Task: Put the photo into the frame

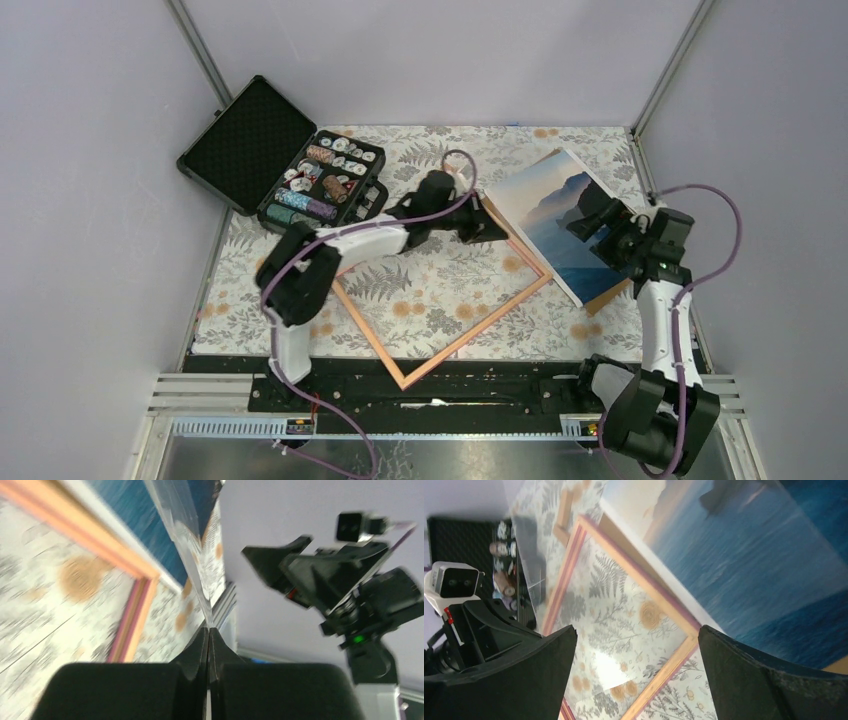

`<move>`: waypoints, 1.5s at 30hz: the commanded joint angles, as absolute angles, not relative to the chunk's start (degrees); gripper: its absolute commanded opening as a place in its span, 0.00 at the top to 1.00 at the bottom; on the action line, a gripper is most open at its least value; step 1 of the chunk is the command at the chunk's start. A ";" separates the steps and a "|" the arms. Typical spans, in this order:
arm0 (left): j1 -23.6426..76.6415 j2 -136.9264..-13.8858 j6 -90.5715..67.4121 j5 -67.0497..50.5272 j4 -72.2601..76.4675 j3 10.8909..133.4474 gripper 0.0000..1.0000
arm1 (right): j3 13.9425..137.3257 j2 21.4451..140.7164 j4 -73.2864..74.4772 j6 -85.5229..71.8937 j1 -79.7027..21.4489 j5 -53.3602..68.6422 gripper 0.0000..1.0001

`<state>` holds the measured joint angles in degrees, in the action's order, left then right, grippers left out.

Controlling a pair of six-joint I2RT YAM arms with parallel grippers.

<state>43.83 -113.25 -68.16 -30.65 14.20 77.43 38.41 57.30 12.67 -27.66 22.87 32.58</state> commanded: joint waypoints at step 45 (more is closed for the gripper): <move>16.97 -79.12 -21.64 -14.02 -26.12 53.10 0.19 | 84.34 130.67 -5.45 -32.74 8.05 56.79 0.30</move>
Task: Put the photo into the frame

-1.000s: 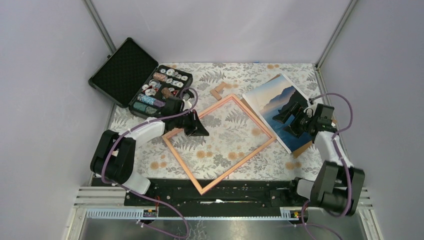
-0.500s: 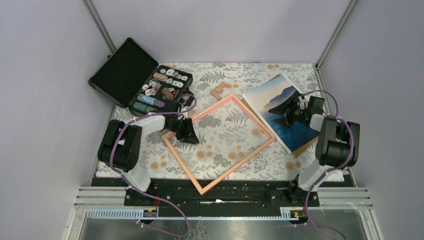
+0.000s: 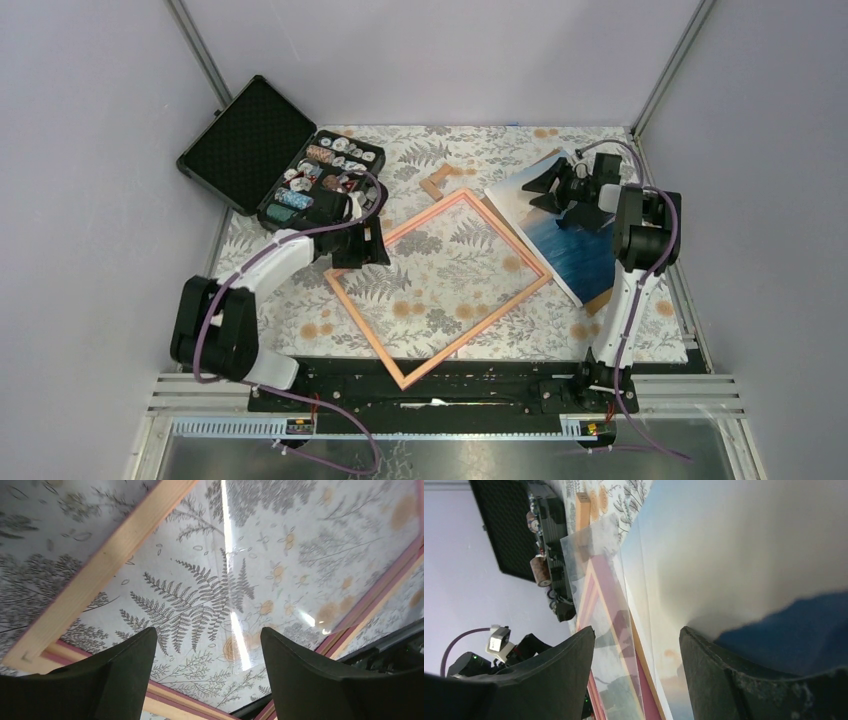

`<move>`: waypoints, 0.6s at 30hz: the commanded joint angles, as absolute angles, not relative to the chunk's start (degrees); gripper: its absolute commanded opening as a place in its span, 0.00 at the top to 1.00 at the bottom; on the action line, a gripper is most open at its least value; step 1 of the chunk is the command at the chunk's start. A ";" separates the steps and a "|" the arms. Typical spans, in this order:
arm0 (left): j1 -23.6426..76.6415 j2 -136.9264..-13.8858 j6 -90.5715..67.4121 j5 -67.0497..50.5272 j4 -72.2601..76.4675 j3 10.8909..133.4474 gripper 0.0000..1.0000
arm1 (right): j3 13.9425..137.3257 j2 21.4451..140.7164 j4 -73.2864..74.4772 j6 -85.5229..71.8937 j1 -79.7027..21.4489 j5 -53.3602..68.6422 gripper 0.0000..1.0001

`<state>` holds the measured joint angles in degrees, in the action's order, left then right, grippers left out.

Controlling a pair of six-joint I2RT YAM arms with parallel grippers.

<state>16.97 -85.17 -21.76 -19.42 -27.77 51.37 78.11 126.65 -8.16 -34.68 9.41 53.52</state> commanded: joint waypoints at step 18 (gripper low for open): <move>32.87 -78.31 -29.93 -13.29 -18.45 73.60 0.16 | 99.38 144.27 -10.32 -39.94 2.04 61.40 0.53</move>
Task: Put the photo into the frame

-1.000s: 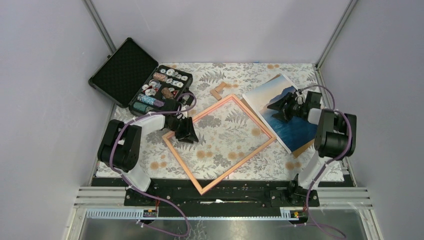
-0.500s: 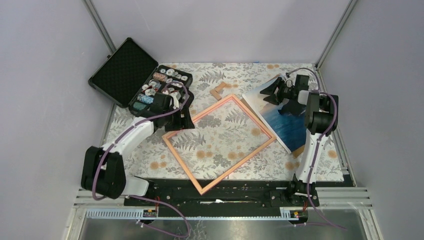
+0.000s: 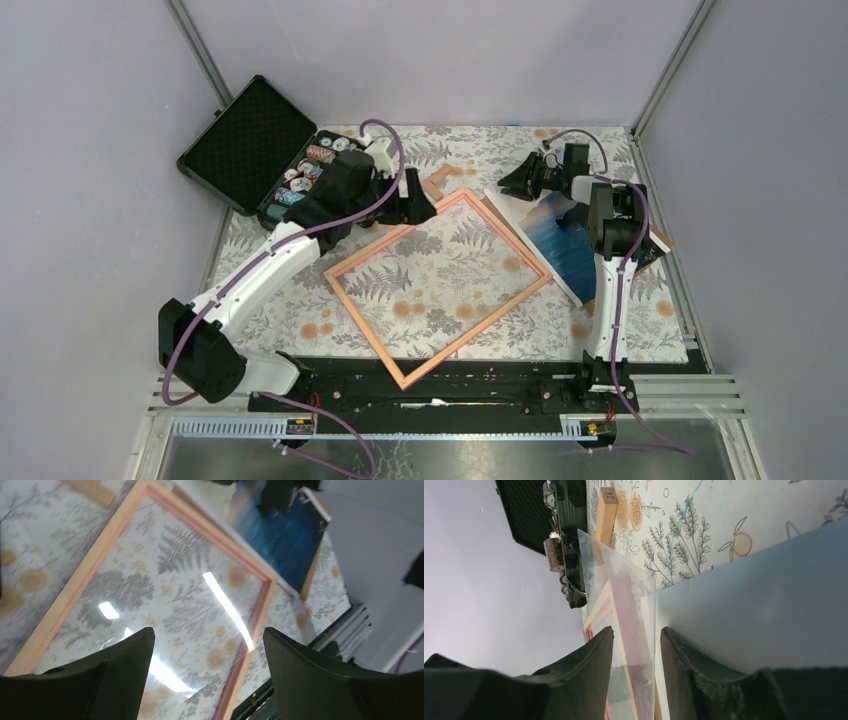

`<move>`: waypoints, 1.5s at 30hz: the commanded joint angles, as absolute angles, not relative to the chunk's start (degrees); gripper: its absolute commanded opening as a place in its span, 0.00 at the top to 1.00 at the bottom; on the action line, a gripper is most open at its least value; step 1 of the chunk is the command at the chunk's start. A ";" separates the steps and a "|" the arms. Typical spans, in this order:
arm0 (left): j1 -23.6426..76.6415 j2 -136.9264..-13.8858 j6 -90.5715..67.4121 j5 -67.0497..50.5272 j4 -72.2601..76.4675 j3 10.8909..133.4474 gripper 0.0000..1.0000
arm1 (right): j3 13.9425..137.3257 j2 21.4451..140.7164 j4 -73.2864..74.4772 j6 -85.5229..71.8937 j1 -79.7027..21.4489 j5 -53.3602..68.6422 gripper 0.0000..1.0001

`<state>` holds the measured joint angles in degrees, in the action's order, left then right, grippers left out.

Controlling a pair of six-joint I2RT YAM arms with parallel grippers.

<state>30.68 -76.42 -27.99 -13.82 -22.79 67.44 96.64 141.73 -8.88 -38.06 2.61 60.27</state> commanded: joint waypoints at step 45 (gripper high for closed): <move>43.98 -72.50 -22.00 -2.87 -13.22 69.94 0.15 | 16.46 91.62 -62.42 -82.18 2.59 18.01 1.00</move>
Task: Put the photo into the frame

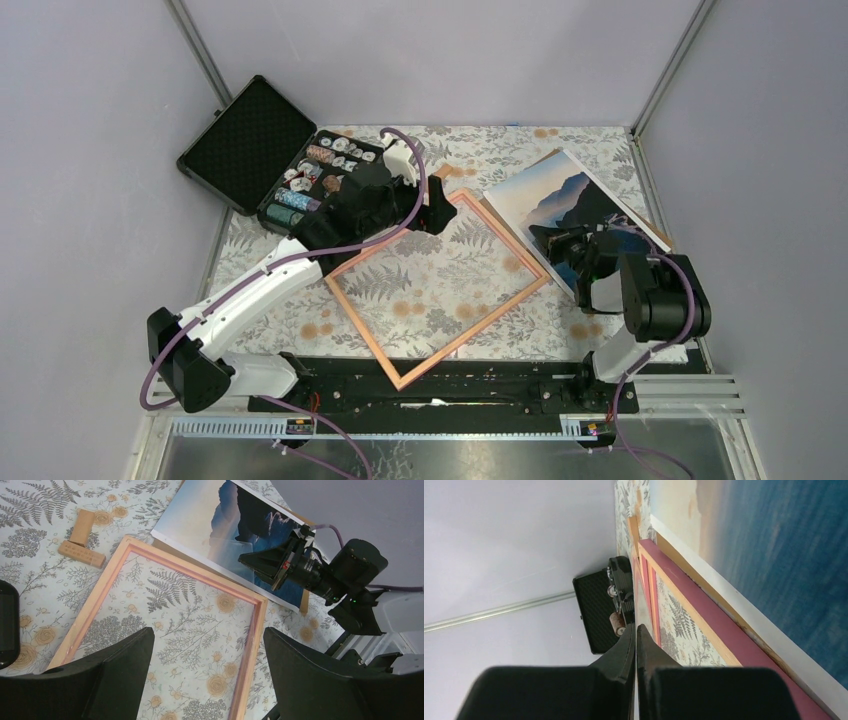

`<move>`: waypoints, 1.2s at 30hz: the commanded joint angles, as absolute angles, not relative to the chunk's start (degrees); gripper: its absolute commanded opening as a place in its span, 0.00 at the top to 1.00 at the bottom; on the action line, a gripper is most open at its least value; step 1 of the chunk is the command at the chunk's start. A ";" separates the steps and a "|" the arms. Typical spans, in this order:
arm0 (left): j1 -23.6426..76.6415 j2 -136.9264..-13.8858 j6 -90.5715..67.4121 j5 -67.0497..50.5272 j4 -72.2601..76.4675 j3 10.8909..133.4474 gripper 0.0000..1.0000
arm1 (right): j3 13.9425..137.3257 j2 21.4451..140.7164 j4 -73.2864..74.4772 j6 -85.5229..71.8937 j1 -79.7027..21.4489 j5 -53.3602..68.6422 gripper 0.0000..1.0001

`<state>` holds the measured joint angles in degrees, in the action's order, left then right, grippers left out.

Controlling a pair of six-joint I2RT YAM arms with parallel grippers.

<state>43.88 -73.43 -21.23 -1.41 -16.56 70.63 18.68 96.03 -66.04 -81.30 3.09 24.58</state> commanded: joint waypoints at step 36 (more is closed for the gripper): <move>43.19 -72.91 -23.91 -5.18 -12.71 69.57 0.15 | 9.87 65.43 -37.83 -85.55 -20.66 -14.71 1.00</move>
<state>43.48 -73.76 -23.81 -4.40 -15.79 69.71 10.63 67.11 -38.44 -84.95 -19.29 -8.58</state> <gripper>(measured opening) 0.850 0.017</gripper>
